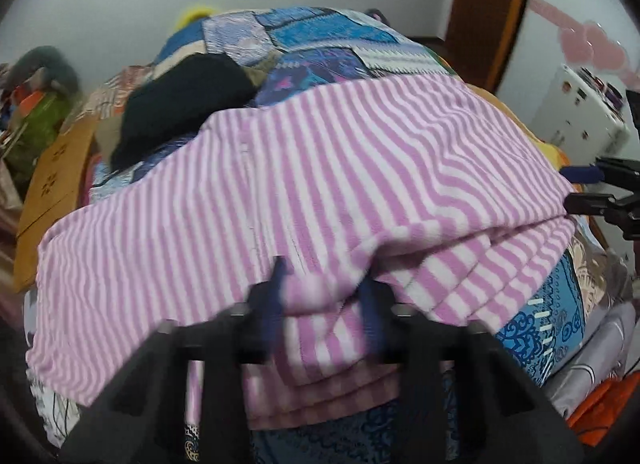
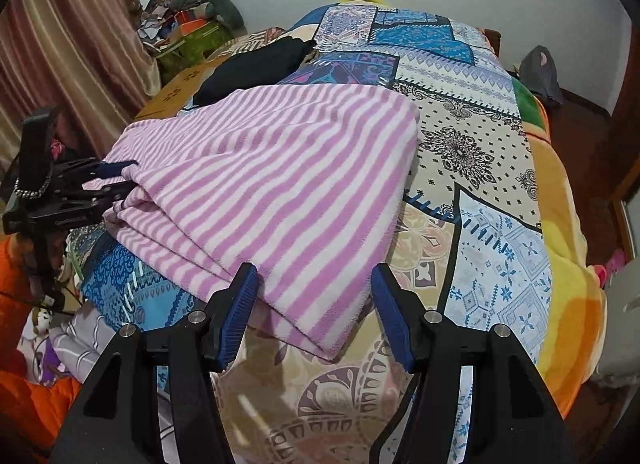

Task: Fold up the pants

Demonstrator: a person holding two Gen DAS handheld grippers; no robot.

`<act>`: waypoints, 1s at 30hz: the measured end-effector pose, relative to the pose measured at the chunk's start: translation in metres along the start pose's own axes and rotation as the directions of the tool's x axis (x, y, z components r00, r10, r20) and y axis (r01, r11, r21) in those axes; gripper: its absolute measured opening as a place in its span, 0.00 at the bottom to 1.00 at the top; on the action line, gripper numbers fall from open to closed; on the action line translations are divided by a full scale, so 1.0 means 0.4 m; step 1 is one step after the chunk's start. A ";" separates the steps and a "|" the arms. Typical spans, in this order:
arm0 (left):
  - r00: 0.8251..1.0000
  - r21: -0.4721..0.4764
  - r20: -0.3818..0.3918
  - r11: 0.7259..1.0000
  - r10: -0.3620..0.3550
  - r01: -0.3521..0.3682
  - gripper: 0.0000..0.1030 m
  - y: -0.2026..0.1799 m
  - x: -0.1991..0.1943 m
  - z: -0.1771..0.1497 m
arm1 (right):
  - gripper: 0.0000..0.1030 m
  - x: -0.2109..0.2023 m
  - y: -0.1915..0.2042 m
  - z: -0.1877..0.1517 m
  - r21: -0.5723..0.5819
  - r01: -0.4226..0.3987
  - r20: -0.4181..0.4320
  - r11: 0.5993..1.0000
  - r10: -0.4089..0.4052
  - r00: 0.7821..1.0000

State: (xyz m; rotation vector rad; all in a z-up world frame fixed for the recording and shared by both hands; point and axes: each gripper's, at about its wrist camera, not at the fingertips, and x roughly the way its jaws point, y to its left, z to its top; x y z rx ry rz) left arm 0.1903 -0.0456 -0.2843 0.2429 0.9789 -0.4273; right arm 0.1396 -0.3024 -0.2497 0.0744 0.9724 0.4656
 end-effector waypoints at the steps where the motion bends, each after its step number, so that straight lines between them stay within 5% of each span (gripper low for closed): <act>1: 1.000 0.014 0.002 1.000 0.004 -0.004 0.20 -0.002 -0.003 0.000 | 0.54 0.002 0.000 -0.001 -0.001 -0.001 -0.002 1.000 0.001 1.000; 12: 0.998 0.047 0.019 0.997 0.052 -0.053 0.11 -0.020 -0.083 -0.051 | 0.55 0.024 -0.022 -0.011 0.017 -0.027 -0.021 0.999 0.028 0.999; 23: 0.999 -0.090 -0.001 0.995 0.052 -0.052 0.13 0.049 -0.113 -0.113 | 0.59 -0.020 -0.007 0.024 -0.029 0.010 0.016 1.000 -0.010 1.000; 30: 0.997 -0.216 0.021 0.975 0.067 -0.061 0.36 0.135 -0.135 -0.076 | 0.59 -0.012 0.017 0.065 -0.050 0.005 0.070 0.999 -0.002 0.998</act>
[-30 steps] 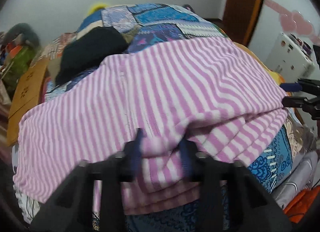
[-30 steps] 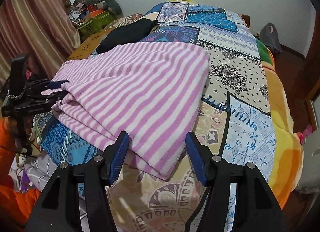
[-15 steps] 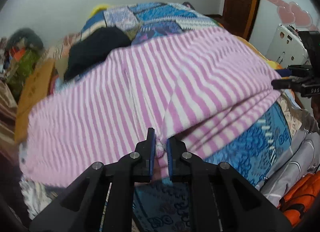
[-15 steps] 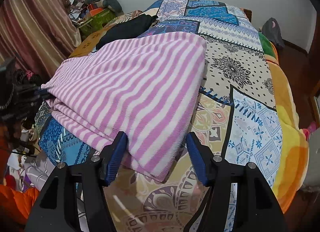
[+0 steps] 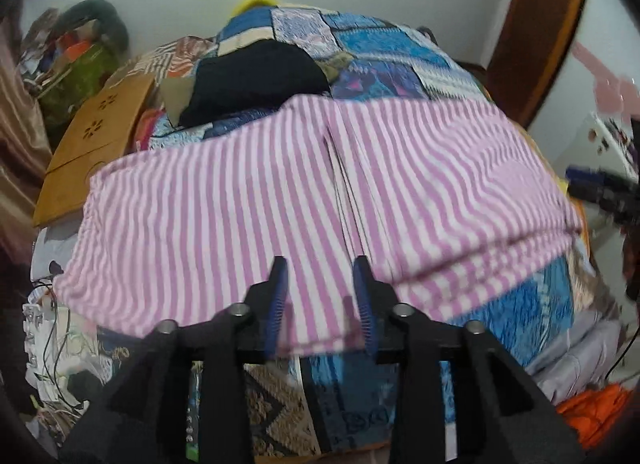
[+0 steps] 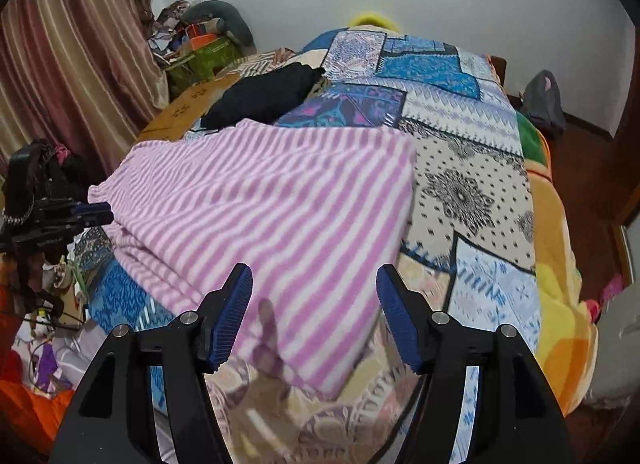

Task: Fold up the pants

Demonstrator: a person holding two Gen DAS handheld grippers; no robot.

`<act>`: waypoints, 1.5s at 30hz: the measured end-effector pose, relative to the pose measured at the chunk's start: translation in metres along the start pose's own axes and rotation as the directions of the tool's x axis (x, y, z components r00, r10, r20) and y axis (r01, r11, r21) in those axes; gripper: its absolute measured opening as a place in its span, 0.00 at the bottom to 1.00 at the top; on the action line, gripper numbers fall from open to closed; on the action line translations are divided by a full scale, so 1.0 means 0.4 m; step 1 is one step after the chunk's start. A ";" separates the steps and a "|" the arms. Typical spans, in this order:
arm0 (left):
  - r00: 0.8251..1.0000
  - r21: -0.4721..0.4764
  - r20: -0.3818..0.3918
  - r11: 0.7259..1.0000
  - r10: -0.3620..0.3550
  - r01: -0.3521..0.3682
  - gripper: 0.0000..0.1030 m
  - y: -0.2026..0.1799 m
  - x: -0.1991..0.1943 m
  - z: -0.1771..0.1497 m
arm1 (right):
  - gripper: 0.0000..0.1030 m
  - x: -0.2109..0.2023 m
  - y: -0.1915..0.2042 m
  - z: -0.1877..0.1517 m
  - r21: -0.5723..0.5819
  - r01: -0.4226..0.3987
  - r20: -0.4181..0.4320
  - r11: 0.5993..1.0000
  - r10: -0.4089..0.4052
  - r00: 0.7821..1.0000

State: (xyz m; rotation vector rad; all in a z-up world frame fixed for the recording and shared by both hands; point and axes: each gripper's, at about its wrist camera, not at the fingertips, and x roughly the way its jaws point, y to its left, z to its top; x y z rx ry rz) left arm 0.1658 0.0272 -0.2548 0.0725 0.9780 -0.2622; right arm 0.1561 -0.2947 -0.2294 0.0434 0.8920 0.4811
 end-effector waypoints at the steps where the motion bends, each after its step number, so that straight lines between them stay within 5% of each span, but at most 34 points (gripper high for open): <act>1: 1.000 -0.006 0.008 1.000 -0.004 0.004 0.37 0.000 0.003 0.015 | 0.59 0.014 0.003 0.001 -0.005 0.000 -0.008 1.000 0.000 1.000; 5: 0.999 0.013 0.039 1.000 -0.003 0.002 0.44 -0.023 0.024 0.086 | 0.59 0.069 0.005 -0.028 -0.037 0.006 -0.075 0.999 -0.009 0.997; 7: 0.998 0.020 0.059 1.000 0.004 -0.005 0.57 -0.034 0.043 0.124 | 0.59 0.059 -0.007 -0.017 -0.028 -0.016 -0.087 0.999 0.014 0.996; 14: 0.999 0.033 0.022 0.999 -0.025 0.025 0.59 -0.049 0.186 0.260 | 0.59 0.044 -0.090 0.078 0.015 0.010 0.006 1.000 -0.010 1.000; 22: 0.988 -0.053 -0.098 0.992 -0.121 0.117 0.59 -0.026 0.376 0.333 | 0.59 0.155 -0.223 0.178 0.122 -0.001 0.045 0.993 -0.005 0.999; 24: 0.983 -0.070 -0.095 0.986 -0.156 0.149 0.46 -0.024 0.396 0.334 | 0.55 0.190 -0.248 0.192 0.148 -0.025 0.044 0.989 0.018 0.999; 28: 0.983 -0.058 -0.066 0.984 -0.173 0.169 0.20 -0.033 0.399 0.332 | 0.29 0.245 -0.272 0.200 0.174 -0.095 0.020 0.980 0.092 0.996; 36: 1.000 0.022 -0.004 1.000 -0.001 0.001 0.16 -0.042 0.370 0.345 | 0.14 0.282 -0.231 0.213 0.028 -0.032 0.008 0.999 0.032 0.999; 40: 0.988 0.016 -0.036 0.988 0.153 -0.152 0.15 -0.009 0.390 0.353 | 0.14 0.286 -0.204 0.223 -0.043 0.057 -0.007 0.997 -0.057 0.998; 45: 0.998 -0.061 0.011 0.996 0.070 -0.069 0.15 0.051 0.282 0.344 | 0.14 0.181 -0.217 0.233 0.031 0.035 0.046 0.999 -0.037 0.998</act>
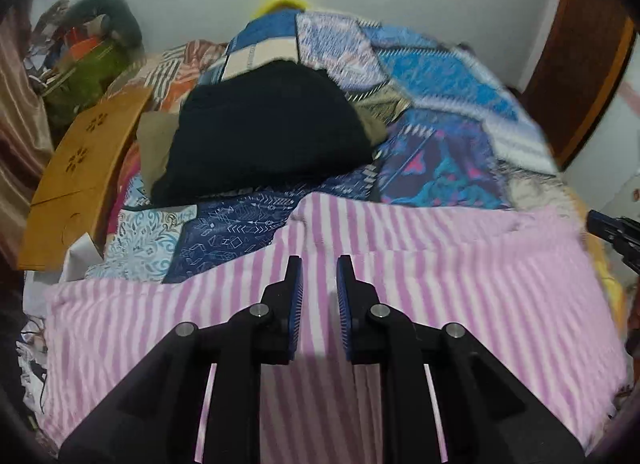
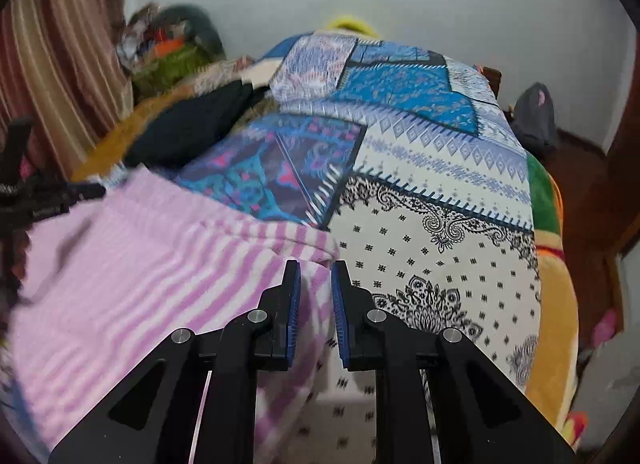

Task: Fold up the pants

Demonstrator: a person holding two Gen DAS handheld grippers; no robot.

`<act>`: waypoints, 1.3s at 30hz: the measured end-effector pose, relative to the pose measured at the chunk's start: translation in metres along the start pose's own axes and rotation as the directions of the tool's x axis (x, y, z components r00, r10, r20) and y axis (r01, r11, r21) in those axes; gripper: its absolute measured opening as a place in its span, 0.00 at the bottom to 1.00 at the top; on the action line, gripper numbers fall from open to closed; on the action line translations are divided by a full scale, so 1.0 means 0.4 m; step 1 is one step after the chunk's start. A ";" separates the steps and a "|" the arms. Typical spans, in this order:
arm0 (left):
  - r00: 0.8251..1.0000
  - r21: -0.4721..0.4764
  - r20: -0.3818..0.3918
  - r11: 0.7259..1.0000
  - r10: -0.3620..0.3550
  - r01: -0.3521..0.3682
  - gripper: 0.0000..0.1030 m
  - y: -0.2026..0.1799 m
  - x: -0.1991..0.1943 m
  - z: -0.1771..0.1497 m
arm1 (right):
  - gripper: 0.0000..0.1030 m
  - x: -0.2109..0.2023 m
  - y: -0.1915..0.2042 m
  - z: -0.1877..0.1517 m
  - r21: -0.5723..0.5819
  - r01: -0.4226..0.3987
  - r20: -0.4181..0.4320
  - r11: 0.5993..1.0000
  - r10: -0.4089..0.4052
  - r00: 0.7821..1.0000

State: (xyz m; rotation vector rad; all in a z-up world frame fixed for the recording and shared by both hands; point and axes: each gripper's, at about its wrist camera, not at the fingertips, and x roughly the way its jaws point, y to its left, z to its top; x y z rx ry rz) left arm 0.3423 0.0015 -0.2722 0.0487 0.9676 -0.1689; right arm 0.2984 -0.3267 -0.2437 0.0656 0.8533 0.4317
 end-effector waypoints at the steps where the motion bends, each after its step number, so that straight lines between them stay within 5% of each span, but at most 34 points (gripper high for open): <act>1: 1.000 0.025 0.014 1.000 -0.004 0.004 0.16 -0.009 -0.036 -0.010 | 0.15 -0.018 0.005 0.000 0.004 -0.006 0.005 1.000 0.006 1.000; 6: 0.994 0.081 0.007 0.991 -0.105 0.104 0.21 -0.083 -0.122 -0.066 | 0.32 -0.087 0.062 -0.026 -0.006 -0.072 0.007 0.997 0.072 0.997; 11: 0.971 0.116 -0.058 0.965 -0.231 0.236 0.31 -0.203 -0.131 -0.154 | 0.35 -0.089 0.168 -0.087 -0.065 -0.131 -0.048 0.989 0.128 0.991; 14: 0.966 0.141 -0.107 0.958 -0.235 0.249 0.31 -0.253 -0.109 -0.213 | 0.35 -0.070 0.216 -0.141 -0.105 -0.146 -0.114 0.984 0.134 0.984; 17: 0.979 0.171 -0.059 0.965 -0.194 0.201 0.39 -0.259 -0.124 -0.259 | 0.35 -0.073 0.233 -0.188 -0.139 -0.117 -0.124 0.983 0.100 0.987; 24: 0.982 0.107 -0.050 0.976 -0.183 0.187 0.52 -0.161 -0.174 -0.310 | 0.35 -0.124 0.220 -0.239 -0.137 -0.095 -0.143 0.986 0.076 0.987; 32: 0.999 -0.059 -0.008 0.997 -0.048 0.047 0.52 0.047 -0.260 -0.352 | 0.38 -0.149 0.252 -0.181 -0.149 -0.063 -0.109 0.987 0.046 0.993; 39: 0.997 -0.281 0.026 0.958 0.075 -0.065 0.71 0.278 -0.331 -0.418 | 0.43 -0.134 0.352 -0.089 -0.198 -0.086 -0.003 0.976 0.087 0.996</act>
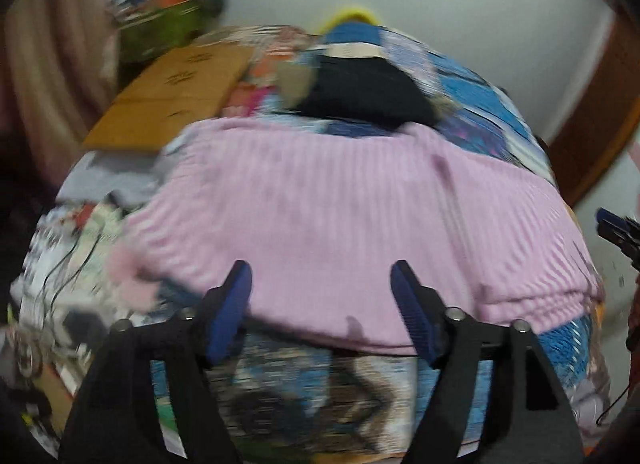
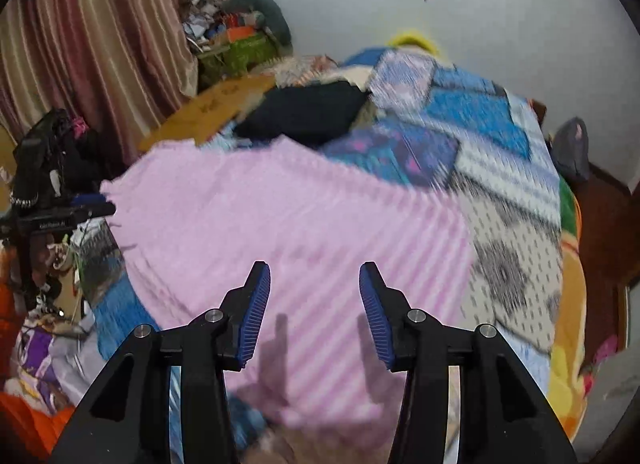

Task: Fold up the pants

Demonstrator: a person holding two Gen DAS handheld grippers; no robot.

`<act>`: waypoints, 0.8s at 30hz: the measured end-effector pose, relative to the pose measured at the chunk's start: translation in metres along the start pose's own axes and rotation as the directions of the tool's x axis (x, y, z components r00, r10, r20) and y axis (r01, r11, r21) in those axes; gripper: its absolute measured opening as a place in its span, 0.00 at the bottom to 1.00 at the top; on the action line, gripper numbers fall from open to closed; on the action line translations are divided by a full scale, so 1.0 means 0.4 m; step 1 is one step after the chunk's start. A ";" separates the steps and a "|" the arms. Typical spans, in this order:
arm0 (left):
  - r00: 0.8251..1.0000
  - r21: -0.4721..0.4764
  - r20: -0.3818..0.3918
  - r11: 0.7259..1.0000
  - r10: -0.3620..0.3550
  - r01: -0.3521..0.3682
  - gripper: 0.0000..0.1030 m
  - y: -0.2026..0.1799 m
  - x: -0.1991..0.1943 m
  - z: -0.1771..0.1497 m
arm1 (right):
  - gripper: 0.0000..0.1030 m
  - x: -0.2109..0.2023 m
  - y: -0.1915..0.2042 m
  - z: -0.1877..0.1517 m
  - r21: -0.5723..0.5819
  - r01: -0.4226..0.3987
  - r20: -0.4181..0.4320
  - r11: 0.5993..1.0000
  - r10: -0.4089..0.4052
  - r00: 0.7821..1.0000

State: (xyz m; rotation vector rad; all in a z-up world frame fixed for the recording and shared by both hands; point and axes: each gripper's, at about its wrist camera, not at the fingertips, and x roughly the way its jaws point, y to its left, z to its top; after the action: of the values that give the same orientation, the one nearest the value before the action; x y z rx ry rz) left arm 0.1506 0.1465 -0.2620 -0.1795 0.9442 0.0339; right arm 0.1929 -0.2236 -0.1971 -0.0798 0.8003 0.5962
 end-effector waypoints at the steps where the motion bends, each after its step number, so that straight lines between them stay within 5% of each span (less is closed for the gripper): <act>1: 1.000 -0.036 -0.013 0.999 0.009 -0.009 0.71 0.038 0.005 -0.003 | 0.46 0.016 0.016 0.014 -0.014 -0.004 0.001 1.000 0.004 1.000; 10: 0.982 -0.272 -0.131 0.958 -0.133 0.093 0.71 0.198 0.100 -0.069 | 0.49 0.174 0.125 0.030 -0.090 -0.049 -0.100 0.995 0.040 0.994; 13: 0.980 -0.299 -0.122 0.947 -0.159 0.117 0.71 0.204 0.123 -0.067 | 0.49 0.222 0.138 0.002 -0.126 -0.033 -0.169 0.991 0.011 0.985; 24: 0.977 -0.348 -0.077 0.923 -0.201 0.163 0.71 0.228 0.210 -0.009 | 0.51 0.217 0.134 -0.006 -0.121 -0.056 -0.175 0.991 0.034 0.984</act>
State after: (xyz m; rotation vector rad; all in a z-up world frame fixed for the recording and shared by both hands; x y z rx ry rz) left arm 0.1872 0.2313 -0.3447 -0.5956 1.0251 0.0151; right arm 0.2098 -0.1387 -0.2509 -0.2314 0.9345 0.6890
